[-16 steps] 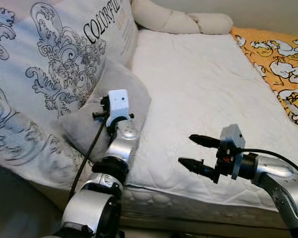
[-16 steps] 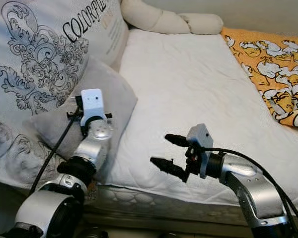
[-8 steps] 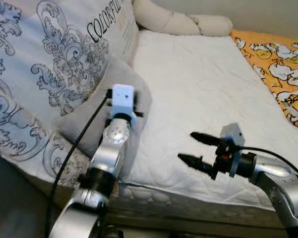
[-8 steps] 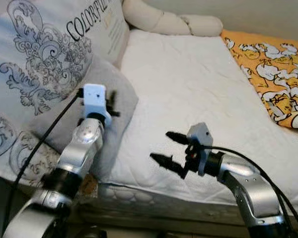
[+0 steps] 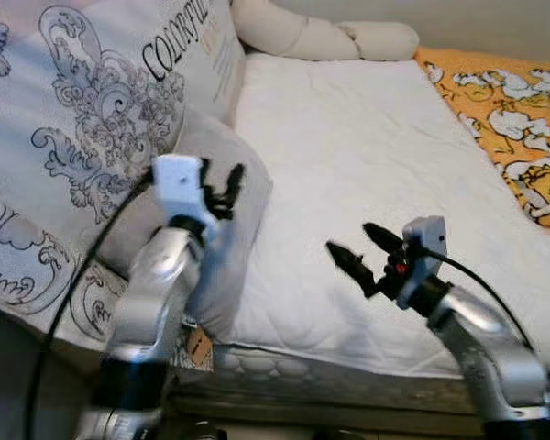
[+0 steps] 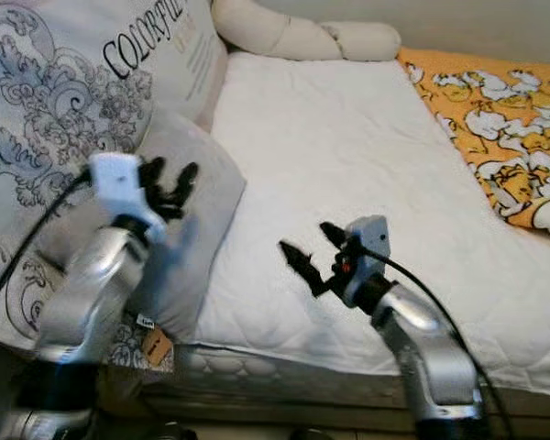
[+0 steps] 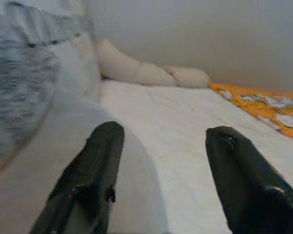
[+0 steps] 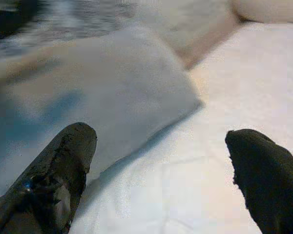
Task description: Clean up the room
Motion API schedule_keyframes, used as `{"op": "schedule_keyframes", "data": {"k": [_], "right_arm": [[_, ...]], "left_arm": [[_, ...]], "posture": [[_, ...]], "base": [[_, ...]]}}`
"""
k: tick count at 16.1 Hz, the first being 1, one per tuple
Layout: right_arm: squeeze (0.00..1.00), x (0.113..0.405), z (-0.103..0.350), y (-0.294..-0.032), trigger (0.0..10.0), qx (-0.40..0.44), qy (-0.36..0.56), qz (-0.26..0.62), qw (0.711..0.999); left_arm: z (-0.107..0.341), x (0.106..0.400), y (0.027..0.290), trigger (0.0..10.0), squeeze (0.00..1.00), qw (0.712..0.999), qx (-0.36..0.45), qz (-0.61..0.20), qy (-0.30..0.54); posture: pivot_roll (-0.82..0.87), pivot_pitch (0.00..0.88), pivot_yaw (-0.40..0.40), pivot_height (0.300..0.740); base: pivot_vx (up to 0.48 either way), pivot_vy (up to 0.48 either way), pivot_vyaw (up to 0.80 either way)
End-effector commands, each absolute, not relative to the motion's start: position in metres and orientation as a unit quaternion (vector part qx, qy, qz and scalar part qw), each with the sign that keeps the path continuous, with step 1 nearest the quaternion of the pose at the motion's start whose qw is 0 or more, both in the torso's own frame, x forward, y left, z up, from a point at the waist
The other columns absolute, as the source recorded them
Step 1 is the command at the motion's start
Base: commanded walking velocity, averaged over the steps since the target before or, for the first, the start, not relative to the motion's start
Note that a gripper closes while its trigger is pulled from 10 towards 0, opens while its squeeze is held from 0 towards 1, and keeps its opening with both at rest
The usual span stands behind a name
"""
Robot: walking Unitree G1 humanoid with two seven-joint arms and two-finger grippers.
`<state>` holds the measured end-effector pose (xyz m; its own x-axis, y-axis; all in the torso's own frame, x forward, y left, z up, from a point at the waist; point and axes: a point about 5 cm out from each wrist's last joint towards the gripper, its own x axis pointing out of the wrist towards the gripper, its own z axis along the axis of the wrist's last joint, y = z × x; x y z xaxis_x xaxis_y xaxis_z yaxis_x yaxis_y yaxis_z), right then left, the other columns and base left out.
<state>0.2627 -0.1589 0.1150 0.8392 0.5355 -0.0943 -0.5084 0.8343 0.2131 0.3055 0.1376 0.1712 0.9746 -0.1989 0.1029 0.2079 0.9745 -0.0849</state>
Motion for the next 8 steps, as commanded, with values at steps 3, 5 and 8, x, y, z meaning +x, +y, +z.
{"op": "schedule_keyframes", "data": {"k": [3, 5, 8], "right_arm": [[0.0, 0.268, 0.099, -0.177, 10.0, 0.077, 0.119, 0.114, 0.983], [0.0, 0.272, 0.101, -0.179, 10.0, 0.081, 0.11, 0.077, 0.988], [0.0, 0.276, 0.1, -0.182, 10.0, 0.074, 0.108, 0.047, 0.99]], "left_arm": [[0.158, 0.287, 0.165, 10.0, 0.85, 0.999, -0.006, -0.042, -0.006], [0.151, 0.279, 0.176, 10.0, 0.86, 1.0, 0.017, -0.012, 0.015], [0.132, 0.263, 0.194, 10.0, 0.87, 0.997, 0.033, 0.037, 0.061]], "posture": [[-0.02, 0.0, -0.026, 0.74], [0.01, 0.0, -0.044, 0.74], [0.03, 0.0, -0.065, 0.74]], "base": [[0.0, -0.475, 0.0], [0.0, -0.48, 0.0], [0.0, -0.48, 0.0]]}}
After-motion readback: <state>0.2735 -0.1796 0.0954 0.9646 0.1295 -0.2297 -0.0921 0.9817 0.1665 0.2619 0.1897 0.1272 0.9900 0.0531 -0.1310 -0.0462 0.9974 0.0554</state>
